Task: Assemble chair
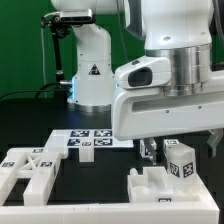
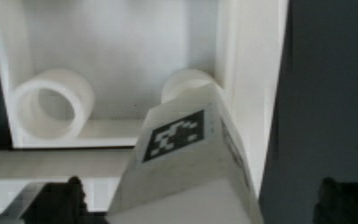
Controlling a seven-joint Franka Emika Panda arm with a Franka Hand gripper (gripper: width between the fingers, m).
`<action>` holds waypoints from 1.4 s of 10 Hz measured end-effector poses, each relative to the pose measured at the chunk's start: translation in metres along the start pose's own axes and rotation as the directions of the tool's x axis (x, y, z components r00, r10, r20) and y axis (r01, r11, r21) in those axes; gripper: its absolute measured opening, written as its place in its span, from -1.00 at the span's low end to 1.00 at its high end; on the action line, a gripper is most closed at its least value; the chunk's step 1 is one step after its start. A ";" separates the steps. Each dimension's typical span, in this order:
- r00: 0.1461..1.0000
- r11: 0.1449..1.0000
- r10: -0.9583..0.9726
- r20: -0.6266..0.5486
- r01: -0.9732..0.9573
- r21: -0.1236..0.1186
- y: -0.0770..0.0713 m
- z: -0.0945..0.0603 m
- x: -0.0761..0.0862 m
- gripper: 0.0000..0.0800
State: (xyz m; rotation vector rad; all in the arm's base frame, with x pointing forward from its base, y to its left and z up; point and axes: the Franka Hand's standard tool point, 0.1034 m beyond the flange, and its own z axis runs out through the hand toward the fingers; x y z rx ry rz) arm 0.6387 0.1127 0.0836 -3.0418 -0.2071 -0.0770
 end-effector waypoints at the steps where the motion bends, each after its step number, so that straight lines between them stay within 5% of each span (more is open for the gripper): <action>1: 0.999 0.999 -0.051 0.000 0.051 0.000 0.000 0.000 0.000 0.62; 2: 0.997 0.997 -0.081 0.001 0.081 -0.001 0.000 0.000 0.000 0.62; 5: 0.996 0.996 -0.094 0.001 0.094 0.000 0.000 0.000 0.000 -0.28; 9: 1.000 1.000 -0.006 0.001 0.006 0.002 0.000 0.001 0.000 -0.28; 14: 0.862 0.864 0.504 -0.052 -0.503 0.028 0.000 0.002 0.002 -0.28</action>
Offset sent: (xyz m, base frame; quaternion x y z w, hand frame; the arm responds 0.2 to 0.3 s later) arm 0.0000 0.0000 0.0000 0.0000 0.0000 0.0000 1.0000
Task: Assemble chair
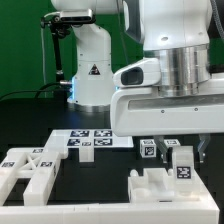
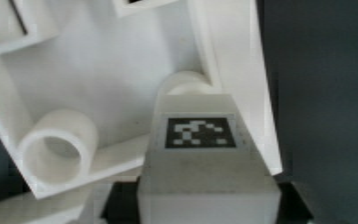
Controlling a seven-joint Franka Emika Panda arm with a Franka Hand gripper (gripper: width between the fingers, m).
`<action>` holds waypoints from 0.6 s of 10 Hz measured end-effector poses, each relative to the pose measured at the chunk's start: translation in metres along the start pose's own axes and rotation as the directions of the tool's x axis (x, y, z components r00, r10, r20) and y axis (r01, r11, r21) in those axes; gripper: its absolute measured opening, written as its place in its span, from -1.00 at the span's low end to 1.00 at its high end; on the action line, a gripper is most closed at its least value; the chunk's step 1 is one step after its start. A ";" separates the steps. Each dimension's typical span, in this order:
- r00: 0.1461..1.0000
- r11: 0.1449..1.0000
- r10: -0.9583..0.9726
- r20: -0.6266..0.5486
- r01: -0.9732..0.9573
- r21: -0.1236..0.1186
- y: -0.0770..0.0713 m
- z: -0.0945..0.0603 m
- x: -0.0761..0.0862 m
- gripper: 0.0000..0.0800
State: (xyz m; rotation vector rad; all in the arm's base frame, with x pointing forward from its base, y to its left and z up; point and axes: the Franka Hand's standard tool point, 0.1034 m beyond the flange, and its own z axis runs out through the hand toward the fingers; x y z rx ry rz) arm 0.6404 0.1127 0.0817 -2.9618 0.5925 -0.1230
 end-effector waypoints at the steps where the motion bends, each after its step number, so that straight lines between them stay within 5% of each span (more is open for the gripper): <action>1: 0.994 0.994 0.109 -0.011 -0.109 0.009 0.000 0.000 0.000 -0.28; 3: 0.935 0.934 0.355 -0.024 -0.353 0.046 0.001 0.001 0.004 -0.28; 5: 0.825 0.824 0.566 -0.011 -0.565 0.048 -0.002 0.001 0.002 -0.28; 6: 0.699 0.698 0.715 0.010 -0.714 0.049 -0.003 0.002 0.001 -0.28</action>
Offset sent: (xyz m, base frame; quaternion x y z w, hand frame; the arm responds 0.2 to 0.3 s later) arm -0.0017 0.0001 -0.0070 -0.0177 -0.0006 0.3224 0.9464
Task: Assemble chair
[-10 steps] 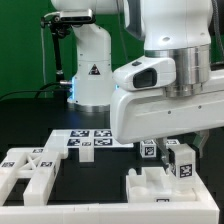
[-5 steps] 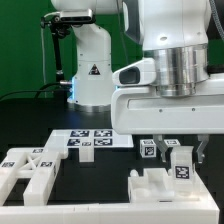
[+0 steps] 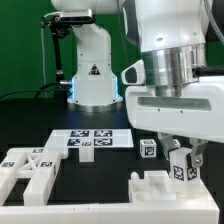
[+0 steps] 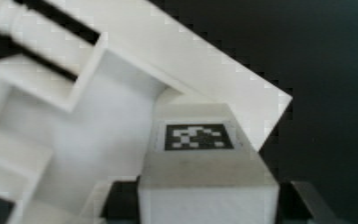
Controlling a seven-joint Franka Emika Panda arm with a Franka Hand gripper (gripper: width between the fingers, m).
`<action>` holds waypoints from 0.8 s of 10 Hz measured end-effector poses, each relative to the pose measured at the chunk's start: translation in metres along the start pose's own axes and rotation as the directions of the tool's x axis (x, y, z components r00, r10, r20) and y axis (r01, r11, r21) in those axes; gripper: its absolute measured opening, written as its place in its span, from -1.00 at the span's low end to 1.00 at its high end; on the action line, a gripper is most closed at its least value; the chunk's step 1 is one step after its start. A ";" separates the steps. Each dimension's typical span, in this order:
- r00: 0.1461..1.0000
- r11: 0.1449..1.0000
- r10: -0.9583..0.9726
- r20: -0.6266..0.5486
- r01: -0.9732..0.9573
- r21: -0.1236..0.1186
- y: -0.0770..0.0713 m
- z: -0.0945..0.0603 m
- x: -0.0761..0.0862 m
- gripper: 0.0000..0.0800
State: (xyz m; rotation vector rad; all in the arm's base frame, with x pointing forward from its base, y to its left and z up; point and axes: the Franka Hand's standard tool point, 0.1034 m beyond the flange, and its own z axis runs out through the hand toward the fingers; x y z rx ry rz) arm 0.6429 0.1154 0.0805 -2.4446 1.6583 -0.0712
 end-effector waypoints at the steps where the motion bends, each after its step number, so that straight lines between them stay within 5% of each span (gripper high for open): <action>1: 0.998 0.998 0.064 0.002 -0.064 -0.002 0.000 0.000 0.000 -0.28; 3: 0.998 0.998 0.067 0.004 -0.067 -0.001 0.000 0.000 -0.001 -0.26; 5: 1.000 1.000 -0.006 0.010 0.006 -0.013 0.001 0.001 -0.002 0.52; 8: 0.971 0.971 -0.238 0.013 0.238 -0.011 0.001 0.001 -0.002 0.62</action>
Offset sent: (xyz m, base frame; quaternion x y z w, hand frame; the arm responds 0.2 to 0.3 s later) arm 0.0000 0.0000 0.0000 0.0000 0.0000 -0.0650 0.9979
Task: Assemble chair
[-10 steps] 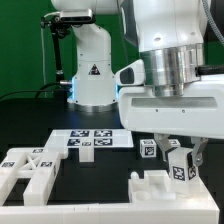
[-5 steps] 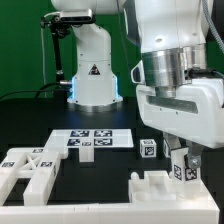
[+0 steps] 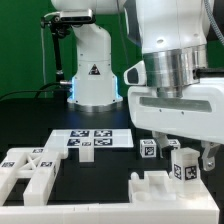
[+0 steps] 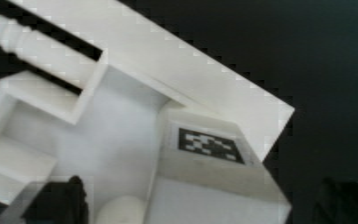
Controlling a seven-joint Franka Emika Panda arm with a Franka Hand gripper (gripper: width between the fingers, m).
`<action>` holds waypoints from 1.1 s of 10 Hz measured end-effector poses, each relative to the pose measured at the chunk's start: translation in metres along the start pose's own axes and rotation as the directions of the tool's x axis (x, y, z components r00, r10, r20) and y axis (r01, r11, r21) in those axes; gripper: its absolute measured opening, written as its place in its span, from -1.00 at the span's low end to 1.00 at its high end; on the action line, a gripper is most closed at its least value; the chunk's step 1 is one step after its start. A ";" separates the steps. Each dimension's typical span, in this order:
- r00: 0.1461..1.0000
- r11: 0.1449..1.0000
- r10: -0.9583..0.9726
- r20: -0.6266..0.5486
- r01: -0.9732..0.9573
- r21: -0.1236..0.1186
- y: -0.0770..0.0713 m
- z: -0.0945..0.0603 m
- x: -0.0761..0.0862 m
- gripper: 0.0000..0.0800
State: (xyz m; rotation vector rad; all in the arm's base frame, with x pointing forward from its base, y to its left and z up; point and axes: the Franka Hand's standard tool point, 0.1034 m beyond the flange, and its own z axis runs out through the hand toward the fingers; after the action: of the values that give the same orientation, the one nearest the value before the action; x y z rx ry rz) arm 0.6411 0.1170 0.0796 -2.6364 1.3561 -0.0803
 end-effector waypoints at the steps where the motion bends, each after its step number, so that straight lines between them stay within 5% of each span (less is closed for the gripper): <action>1: 0.997 0.997 -0.076 0.000 0.076 0.000 0.000 0.000 0.000 0.62; 3: 0.975 0.975 -0.221 -0.001 0.221 -0.001 0.000 0.000 0.000 0.62; 6: 0.816 0.816 -0.578 -0.014 0.577 -0.036 -0.002 -0.001 -0.001 0.62; 11: 0.574 0.573 -0.819 -0.009 0.817 -0.063 -0.003 -0.002 0.000 0.62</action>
Offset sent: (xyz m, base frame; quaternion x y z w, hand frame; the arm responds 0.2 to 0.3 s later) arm -0.0036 -0.0027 0.0033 -0.0584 0.0371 -0.3432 0.9367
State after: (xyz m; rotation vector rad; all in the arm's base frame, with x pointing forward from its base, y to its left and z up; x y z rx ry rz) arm 0.6434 0.1188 0.0821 -3.0657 -0.0070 -0.2121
